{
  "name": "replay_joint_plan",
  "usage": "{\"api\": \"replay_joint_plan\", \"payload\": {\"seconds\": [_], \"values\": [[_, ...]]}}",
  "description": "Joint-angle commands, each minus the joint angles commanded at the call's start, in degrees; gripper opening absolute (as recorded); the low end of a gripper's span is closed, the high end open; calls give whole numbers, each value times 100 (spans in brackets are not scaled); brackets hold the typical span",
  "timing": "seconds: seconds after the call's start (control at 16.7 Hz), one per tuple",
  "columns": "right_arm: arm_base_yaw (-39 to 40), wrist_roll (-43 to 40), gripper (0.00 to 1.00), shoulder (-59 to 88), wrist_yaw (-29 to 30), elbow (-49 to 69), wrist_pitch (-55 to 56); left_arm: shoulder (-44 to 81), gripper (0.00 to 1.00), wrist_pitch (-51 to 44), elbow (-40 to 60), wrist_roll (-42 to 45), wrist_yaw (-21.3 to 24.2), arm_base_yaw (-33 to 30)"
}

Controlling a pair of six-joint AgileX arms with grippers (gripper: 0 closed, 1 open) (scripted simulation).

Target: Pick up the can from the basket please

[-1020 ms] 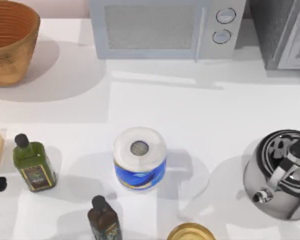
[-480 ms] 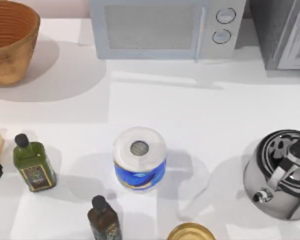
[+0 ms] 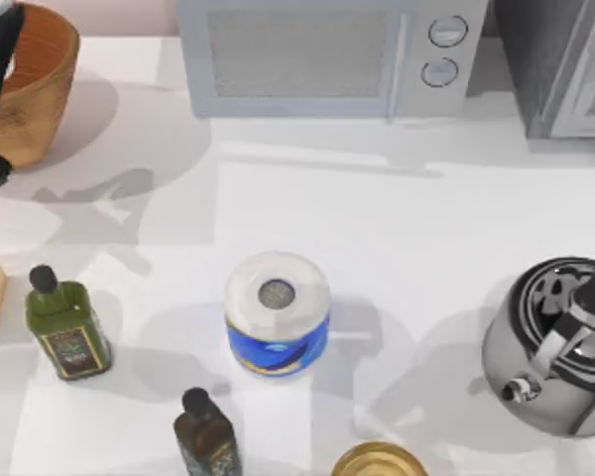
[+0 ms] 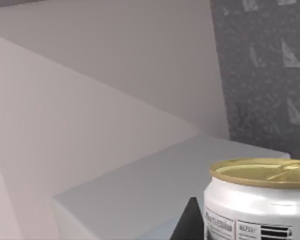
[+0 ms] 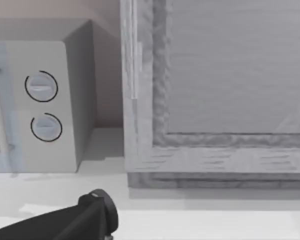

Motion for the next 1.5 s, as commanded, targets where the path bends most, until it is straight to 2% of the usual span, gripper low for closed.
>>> {"api": "replay_joint_plan", "payload": {"seconds": [0.18,0.42,0.6,0.72,1.02,1.38,1.5], "values": [[0,0,100,0,0,0,0,2156,0,1027,1023,104,1247,-32],[0,0,100,0,0,0,0,4927,0,2349,2148,141,2697,-239],[0,0,100,0,0,0,0,6733,0,3212,2817,108,3538,-431],[0,0,100,0,0,0,0,7686,0,3665,3113,66,3936,-582],[0,0,100,0,0,0,0,9030,0,4344,3299,-45,4469,-1038],[0,0,100,0,0,0,0,9155,0,4409,3260,-61,4518,-1125],[0,0,100,0,0,0,0,9155,15,4409,3260,-61,4518,-1125]]}}
